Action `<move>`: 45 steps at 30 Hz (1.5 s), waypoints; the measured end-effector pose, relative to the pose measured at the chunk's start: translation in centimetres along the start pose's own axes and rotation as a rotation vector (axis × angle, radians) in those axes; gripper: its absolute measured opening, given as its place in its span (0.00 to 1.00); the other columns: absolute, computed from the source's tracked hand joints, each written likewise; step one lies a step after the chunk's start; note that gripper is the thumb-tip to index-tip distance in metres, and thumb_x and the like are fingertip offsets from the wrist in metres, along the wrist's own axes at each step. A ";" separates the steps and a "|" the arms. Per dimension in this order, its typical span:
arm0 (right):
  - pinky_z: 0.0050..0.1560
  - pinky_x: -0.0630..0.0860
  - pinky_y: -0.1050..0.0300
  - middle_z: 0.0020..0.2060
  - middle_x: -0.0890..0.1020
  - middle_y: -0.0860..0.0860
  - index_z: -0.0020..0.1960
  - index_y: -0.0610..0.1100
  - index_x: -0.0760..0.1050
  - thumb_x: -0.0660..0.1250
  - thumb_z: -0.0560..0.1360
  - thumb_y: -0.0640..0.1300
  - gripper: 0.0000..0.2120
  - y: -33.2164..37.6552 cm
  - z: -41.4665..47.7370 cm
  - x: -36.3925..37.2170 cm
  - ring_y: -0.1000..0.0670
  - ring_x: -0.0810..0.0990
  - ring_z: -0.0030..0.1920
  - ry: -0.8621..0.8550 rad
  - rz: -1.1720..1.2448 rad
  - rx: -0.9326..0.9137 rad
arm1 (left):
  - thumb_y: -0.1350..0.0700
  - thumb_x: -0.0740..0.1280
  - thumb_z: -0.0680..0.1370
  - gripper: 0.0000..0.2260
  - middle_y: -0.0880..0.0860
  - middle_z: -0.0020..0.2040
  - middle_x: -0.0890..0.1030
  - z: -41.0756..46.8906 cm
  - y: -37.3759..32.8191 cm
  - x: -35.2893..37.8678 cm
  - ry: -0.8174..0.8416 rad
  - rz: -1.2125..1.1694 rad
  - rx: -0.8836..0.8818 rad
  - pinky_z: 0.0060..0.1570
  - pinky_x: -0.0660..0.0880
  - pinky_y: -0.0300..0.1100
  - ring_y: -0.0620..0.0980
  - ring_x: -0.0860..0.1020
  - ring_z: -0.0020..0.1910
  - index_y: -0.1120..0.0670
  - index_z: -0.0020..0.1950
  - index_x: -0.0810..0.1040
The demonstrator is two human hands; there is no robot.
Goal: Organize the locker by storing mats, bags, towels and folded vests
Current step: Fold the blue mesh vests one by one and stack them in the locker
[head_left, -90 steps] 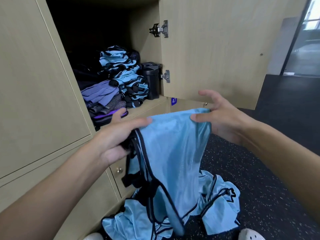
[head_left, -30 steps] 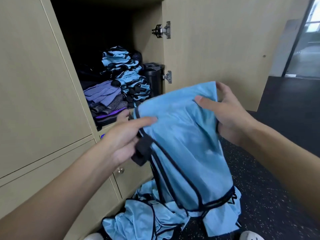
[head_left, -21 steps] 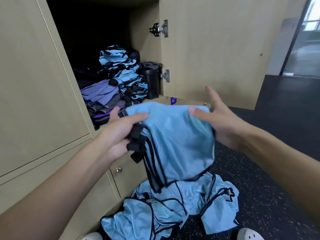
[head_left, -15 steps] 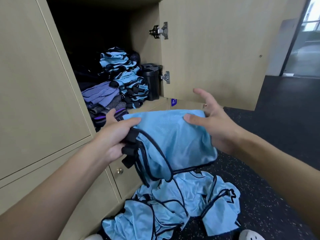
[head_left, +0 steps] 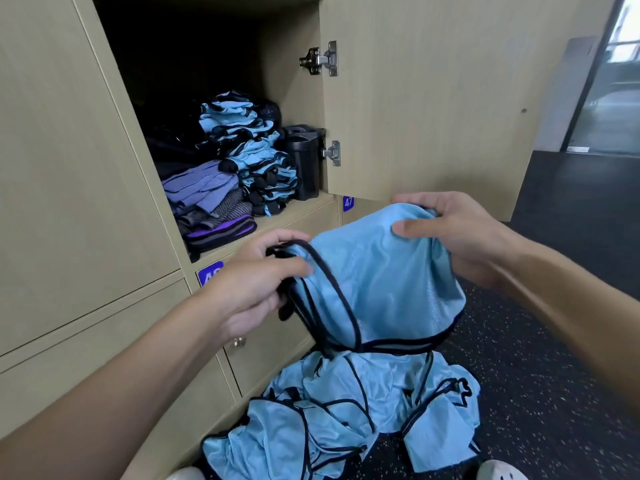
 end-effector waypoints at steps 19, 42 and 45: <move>0.49 0.71 0.65 0.53 0.77 0.54 0.42 0.50 0.82 0.77 0.70 0.48 0.05 0.9 -0.3 0.3 0.54 0.76 0.51 -0.036 -0.887 -0.311 | 0.69 0.71 0.74 0.13 0.57 0.46 0.85 0.5 -2.4 -2.6 0.054 0.214 0.046 0.38 0.82 0.40 0.50 0.85 0.41 0.59 0.57 0.80; 0.36 0.68 0.66 0.38 0.79 0.55 0.42 0.51 0.76 0.75 0.71 0.39 0.10 1.1 -1.6 2.0 0.55 0.74 0.37 -0.097 -0.830 -0.589 | 0.51 0.64 0.82 0.12 0.57 0.45 0.86 0.7 1.5 2.6 0.137 0.719 0.071 0.42 0.78 0.44 0.52 0.83 0.39 0.59 0.49 0.81; 0.37 0.66 0.65 0.39 0.75 0.57 0.45 0.51 0.74 0.72 0.71 0.37 0.11 0.2 -2.0 3.3 0.59 0.72 0.39 -0.085 -0.898 -0.648 | 0.59 0.61 0.83 0.10 0.60 0.46 0.86 1.0 1.5 2.2 0.050 0.514 0.038 0.45 0.81 0.49 0.57 0.85 0.44 0.59 0.50 0.81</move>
Point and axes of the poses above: each hand's wrist, its own z-axis towards the middle knuckle, its own x-axis out of the palm, y = z × x, the point moved 6 cm from there along z, towards the middle knuckle
